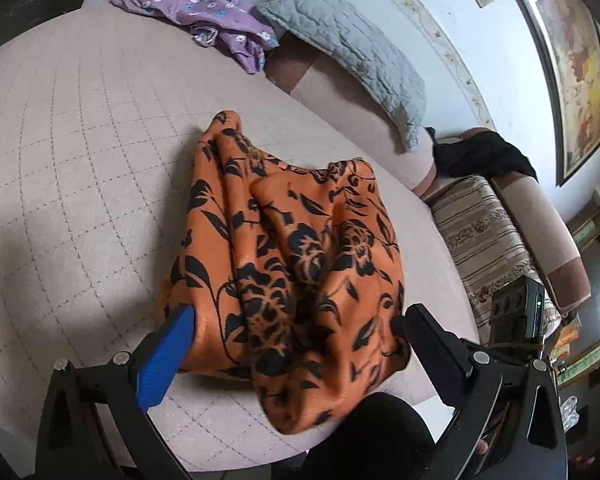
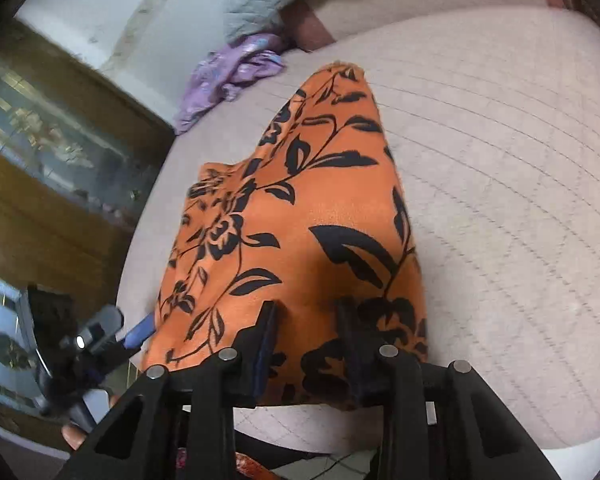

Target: Fold small clothes

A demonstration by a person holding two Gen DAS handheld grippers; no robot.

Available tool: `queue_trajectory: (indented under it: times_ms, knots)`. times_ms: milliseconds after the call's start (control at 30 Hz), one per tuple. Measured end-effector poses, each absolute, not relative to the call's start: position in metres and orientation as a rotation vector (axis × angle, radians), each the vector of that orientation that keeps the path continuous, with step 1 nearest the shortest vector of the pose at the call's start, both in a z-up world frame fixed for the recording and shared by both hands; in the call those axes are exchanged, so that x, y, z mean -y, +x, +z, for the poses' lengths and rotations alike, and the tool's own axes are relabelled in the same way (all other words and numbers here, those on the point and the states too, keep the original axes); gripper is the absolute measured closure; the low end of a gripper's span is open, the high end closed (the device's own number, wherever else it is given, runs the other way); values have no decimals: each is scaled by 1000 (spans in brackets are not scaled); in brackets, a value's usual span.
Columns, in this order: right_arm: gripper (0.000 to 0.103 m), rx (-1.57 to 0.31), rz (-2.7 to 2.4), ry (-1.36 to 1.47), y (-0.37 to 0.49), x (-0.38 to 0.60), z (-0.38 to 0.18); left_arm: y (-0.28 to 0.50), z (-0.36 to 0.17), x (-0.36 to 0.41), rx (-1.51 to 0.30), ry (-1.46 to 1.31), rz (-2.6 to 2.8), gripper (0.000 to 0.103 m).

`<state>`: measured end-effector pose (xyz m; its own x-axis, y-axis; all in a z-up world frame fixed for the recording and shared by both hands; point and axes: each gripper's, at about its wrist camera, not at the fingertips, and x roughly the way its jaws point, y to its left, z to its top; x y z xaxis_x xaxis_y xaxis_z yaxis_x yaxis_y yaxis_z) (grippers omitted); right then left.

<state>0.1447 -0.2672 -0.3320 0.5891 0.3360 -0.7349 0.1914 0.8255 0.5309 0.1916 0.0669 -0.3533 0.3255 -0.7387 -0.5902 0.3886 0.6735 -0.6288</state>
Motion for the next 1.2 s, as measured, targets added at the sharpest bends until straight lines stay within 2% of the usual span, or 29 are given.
queue_trajectory:
  times_ms: [367, 533, 600, 967, 1133, 1200]
  knots:
    - [68, -897, 138, 660, 140, 276, -347, 202, -347, -60, -937, -452, -699, 0]
    - [69, -878, 148, 641, 134, 277, -346, 202, -359, -24, -987, -163, -602, 1]
    - [69, -867, 156, 650, 135, 278, -348, 195, -353, -22, -937, -124, -616, 2]
    - [70, -708, 200, 610, 116, 277, -356, 171, -319, -73, -750, -235, -620, 2]
    - [70, -693, 201, 623, 114, 278, -355, 171, -326, -53, -824, -238, -745, 2]
    - [70, -689, 208, 641, 113, 280, -356, 171, -331, -39, -858, -212, -800, 14]
